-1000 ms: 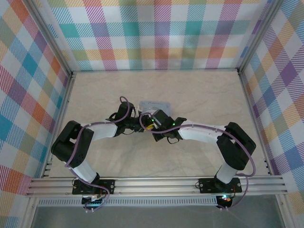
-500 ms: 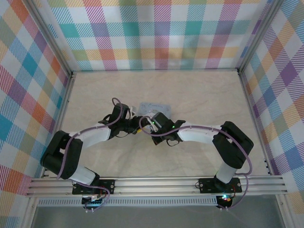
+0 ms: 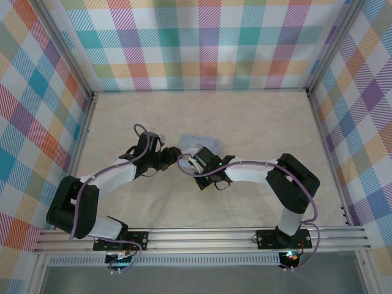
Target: Unlock the padlock with the key
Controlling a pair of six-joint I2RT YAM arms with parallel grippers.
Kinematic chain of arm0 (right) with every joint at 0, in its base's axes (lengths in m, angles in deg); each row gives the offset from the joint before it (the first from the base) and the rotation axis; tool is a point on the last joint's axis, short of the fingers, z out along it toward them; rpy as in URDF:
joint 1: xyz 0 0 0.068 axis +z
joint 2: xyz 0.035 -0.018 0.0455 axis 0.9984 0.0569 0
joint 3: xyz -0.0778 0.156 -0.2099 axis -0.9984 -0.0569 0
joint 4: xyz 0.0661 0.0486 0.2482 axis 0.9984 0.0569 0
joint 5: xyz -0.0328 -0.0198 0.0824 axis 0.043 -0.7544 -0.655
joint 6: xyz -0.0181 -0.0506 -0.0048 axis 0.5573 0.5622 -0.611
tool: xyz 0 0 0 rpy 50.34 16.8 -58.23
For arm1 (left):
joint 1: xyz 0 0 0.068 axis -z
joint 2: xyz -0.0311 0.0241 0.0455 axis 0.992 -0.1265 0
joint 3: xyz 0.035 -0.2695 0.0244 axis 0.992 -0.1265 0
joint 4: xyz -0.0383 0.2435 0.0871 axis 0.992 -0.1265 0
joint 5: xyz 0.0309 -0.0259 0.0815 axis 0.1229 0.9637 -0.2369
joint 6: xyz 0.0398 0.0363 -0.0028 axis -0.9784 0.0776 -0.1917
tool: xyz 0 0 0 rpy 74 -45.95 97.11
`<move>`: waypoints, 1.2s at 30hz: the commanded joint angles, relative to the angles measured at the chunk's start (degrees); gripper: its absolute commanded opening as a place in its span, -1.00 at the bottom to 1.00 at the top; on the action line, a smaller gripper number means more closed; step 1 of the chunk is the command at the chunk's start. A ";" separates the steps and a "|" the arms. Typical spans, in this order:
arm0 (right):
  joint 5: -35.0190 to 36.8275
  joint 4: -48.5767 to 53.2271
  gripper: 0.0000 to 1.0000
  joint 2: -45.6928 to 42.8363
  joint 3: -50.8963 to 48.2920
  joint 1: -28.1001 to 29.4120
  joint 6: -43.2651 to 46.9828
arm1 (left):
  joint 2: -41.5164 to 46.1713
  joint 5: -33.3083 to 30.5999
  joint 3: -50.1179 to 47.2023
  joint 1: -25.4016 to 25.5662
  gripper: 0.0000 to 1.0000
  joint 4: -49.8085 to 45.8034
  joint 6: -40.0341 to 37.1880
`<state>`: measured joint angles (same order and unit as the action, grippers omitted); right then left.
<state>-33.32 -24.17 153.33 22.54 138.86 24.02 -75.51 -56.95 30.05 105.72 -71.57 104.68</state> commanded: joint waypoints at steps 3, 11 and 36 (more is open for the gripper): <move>-0.43 0.99 -1.00 -1.87 -0.10 0.27 1.67 | 0.50 -3.26 3.29 -0.81 0.01 -2.32 -2.67; -0.22 0.64 -1.00 -3.84 -0.85 0.27 2.90 | -1.68 -4.98 6.57 -0.83 -0.06 -3.32 -5.06; 2.89 0.67 -1.00 -5.28 -1.24 0.35 12.44 | -8.13 -2.29 8.52 -0.83 -0.22 0.04 -4.53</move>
<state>-31.14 -22.82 150.21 22.10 138.90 33.81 -82.51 -60.08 37.81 105.35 -71.19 100.42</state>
